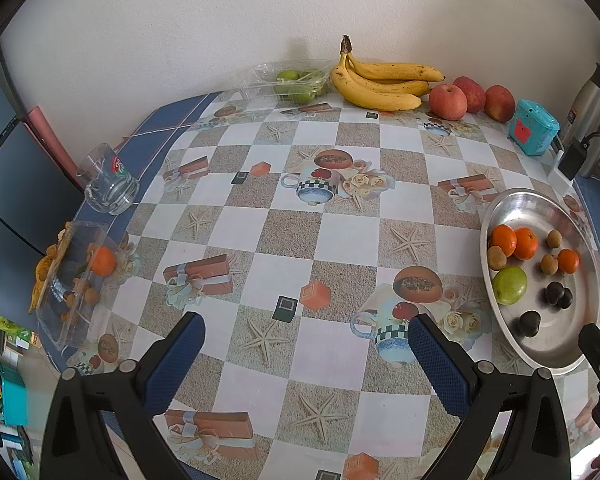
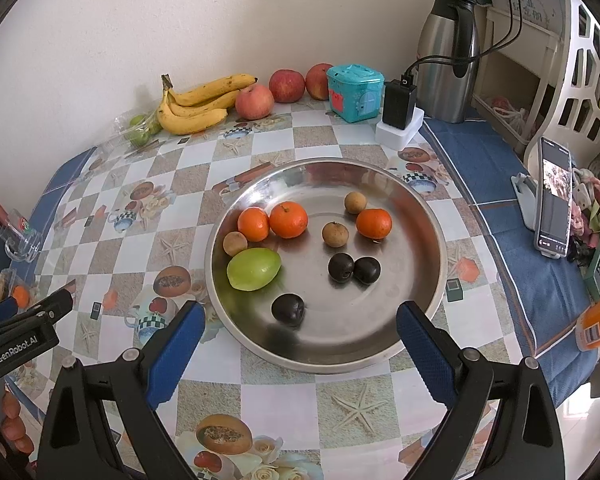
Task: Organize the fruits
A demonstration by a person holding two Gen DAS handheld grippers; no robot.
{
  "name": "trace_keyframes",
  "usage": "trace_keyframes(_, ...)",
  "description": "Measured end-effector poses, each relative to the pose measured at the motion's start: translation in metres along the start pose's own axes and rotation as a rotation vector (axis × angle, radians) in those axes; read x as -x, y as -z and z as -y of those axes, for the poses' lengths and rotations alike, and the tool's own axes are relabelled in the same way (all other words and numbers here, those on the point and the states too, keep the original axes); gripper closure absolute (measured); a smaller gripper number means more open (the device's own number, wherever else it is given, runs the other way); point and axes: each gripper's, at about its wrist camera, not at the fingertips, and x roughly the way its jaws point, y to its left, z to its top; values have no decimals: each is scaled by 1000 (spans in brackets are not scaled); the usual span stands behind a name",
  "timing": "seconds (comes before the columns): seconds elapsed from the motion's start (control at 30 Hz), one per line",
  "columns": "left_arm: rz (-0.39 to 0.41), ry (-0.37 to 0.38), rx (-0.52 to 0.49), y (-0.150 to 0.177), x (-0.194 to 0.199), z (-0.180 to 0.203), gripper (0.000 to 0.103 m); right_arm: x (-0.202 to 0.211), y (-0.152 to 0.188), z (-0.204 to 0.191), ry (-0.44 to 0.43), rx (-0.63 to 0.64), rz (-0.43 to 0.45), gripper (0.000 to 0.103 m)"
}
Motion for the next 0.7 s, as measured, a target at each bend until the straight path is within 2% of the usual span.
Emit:
trace_keyframes(0.4,-5,-14,15,-1,-4,-5,0,4,-2,-6,-3,26,2,6)
trace_keyframes(0.7,6,-26,38,-3,-6,-18,0,0,-3,-25,-17,51,-9,6)
